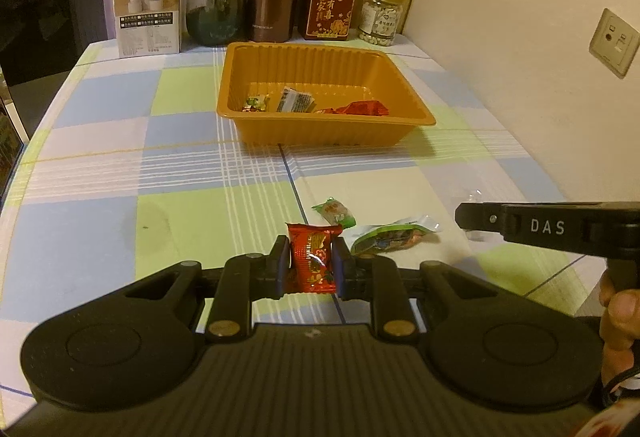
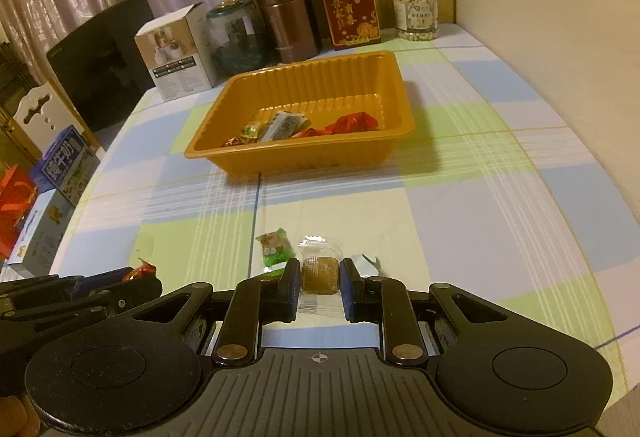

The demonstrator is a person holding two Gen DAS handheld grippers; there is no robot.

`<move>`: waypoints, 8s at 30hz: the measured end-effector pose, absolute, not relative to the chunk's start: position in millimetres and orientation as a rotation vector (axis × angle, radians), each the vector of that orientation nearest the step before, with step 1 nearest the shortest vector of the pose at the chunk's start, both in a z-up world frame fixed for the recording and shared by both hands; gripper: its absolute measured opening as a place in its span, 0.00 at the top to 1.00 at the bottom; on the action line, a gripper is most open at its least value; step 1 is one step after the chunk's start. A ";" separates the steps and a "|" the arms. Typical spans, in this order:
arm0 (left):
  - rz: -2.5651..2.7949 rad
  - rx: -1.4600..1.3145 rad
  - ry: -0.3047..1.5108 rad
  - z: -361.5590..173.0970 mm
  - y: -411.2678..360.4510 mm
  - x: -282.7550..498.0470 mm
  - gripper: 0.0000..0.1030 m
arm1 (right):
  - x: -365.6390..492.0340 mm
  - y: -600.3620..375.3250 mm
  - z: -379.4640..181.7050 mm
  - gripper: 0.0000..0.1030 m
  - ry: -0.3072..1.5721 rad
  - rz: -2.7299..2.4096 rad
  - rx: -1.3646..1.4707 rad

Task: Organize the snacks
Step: 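Carry both held candies toward the orange tray, then lower both candies into the tray and open both tools to release them, then move both open tools back toward the green candy and green packet, then grasp the green-and-white packet with the right tool while the left tool grasps the green candy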

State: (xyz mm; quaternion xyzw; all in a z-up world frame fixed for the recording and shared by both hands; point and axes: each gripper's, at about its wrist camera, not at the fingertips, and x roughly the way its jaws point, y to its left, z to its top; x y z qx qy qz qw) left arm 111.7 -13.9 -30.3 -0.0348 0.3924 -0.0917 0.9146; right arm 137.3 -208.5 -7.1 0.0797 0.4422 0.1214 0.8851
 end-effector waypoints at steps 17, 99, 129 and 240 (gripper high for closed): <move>-0.198 -0.059 0.795 -19.5 -18.3 101.8 0.81 | 125.0 -215.9 10.1 0.79 0.900 0.251 0.141; -0.193 -0.052 0.871 -43.6 -23.3 360.0 0.69 | 360.6 -220.9 -23.1 0.79 0.917 0.266 0.150; -0.193 -0.051 0.870 -42.0 -18.7 352.3 0.69 | 365.9 -207.9 -16.6 0.79 0.898 0.290 0.181; -0.069 -0.184 0.941 -82.8 31.1 178.0 0.25 | 227.5 -213.3 -90.6 0.73 1.038 0.169 0.294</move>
